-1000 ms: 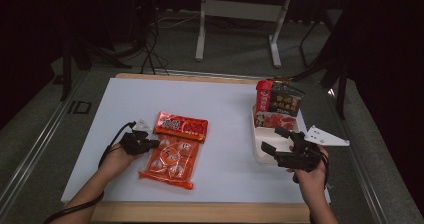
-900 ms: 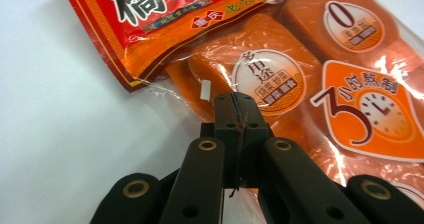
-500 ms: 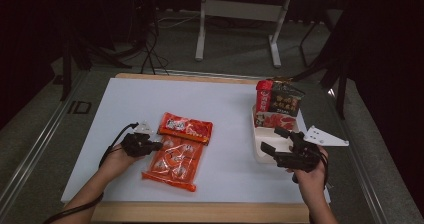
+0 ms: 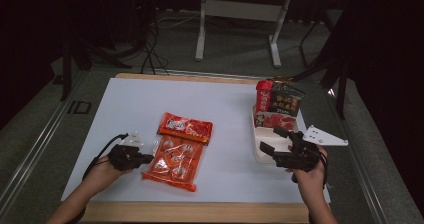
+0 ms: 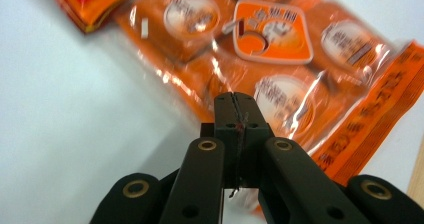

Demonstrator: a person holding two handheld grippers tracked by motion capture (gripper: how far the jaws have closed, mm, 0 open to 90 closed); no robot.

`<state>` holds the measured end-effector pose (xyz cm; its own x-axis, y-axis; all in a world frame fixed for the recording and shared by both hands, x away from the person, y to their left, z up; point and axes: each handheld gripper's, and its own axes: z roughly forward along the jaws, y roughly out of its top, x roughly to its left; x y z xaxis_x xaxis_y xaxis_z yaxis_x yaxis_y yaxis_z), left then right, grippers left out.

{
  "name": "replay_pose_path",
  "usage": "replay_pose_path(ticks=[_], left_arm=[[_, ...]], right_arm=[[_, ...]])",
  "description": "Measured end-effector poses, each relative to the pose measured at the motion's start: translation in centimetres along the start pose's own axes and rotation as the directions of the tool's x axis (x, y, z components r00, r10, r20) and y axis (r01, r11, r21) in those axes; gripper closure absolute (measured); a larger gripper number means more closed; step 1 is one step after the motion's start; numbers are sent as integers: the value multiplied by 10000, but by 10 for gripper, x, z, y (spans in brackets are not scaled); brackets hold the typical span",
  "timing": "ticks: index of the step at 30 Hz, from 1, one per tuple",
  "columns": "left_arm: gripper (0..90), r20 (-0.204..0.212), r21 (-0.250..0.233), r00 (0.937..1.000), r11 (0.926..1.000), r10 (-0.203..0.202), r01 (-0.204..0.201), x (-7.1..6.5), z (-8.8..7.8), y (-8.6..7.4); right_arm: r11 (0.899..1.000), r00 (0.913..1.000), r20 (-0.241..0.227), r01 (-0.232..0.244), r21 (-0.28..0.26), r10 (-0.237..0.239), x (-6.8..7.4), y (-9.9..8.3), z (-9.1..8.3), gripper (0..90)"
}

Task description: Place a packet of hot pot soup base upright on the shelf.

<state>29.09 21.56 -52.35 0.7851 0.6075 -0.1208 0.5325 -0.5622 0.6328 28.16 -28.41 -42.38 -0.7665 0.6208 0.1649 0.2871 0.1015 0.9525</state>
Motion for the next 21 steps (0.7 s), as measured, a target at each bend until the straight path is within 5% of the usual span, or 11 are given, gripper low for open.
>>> replay_pose_path(ticks=[12, 21], left_arm=[[898, 214, -23, 9994, 9996, -277, 277, -5, 15, -5], [898, 838, 34, 9964, 9999, 110, -114, -26, 32, 13]], right_arm=[[10000, 9999, 107, -53, -3, 53, -1, -1, -2, 153], [9999, 10000, -3, 35, 156, -35, 2, -2, 2, 153]])
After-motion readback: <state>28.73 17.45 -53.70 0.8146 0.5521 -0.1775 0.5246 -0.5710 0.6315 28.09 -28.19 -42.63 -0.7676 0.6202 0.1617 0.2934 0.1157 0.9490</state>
